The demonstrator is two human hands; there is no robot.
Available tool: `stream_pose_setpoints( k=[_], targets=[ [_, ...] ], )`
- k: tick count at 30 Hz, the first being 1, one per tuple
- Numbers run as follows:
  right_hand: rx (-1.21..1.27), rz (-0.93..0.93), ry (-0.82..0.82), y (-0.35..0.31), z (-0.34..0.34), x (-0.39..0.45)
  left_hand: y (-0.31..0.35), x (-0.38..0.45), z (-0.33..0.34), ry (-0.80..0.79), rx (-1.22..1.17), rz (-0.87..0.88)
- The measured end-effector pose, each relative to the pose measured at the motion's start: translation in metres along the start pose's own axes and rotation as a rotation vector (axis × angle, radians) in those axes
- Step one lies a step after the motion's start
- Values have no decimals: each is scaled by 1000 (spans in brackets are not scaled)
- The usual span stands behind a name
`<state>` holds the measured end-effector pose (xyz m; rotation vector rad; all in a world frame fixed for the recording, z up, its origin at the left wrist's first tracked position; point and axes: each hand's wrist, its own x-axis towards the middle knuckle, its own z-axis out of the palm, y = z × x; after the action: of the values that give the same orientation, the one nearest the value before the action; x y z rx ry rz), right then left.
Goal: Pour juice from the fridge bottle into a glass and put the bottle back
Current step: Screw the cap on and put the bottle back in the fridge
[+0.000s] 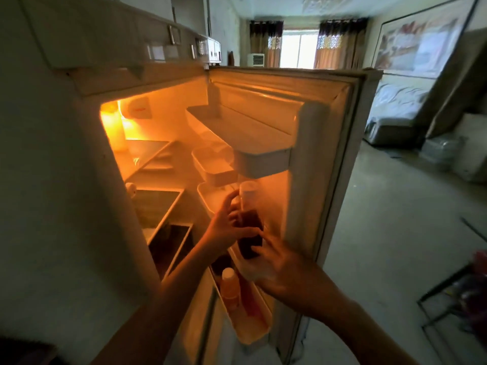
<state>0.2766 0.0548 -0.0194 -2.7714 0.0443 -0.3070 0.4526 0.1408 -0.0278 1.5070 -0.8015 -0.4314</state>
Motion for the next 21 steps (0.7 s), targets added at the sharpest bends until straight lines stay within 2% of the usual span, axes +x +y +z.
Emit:
stream_pose_setpoints(
  k=[4, 6, 9, 11, 14, 18, 21],
  targets=[
    [-55, 41, -7, -1, -1, -7, 5, -2, 14, 48, -18, 25],
    [-57, 42, 2, 1, 0, -11, 14, -8, 24, 132, -8, 49],
    [-106, 34, -8, 5, 2, -15, 27, -16, 32, 255, 283, 81],
    [-77, 28, 9, 6, 1, -18, 35, -23, 39, 317, 385, 93],
    [6, -37, 85, 7, -7, -25, 51, -49, 53, 413, 498, 358],
    [-19, -88, 301, 14, -19, -52, 82, -77, 89, 411, 695, 760],
    [-20, -81, 282, 42, -19, -70, 106, -67, 121, 420, 775, 849]
  ],
)
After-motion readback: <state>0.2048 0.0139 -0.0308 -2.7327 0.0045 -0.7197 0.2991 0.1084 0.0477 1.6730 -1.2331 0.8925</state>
